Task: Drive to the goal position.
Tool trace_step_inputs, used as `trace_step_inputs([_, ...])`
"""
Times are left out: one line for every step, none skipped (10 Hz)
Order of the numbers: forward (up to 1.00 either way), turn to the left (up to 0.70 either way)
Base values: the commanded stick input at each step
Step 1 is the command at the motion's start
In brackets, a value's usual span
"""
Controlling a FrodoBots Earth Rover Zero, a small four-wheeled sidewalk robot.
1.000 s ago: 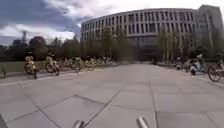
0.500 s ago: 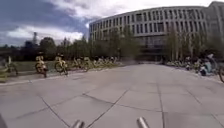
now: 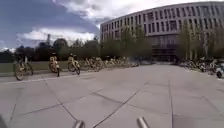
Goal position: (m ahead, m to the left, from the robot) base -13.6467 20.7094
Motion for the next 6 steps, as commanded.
trace_step_inputs([0.00, 0.70])
trace_step_inputs([0.00, 0.70])
trace_step_inputs([0.00, 0.70])
trace_step_inputs([0.00, 0.70])
trace_step_inputs([0.00, 0.70])
trace_step_inputs([0.00, 0.70])
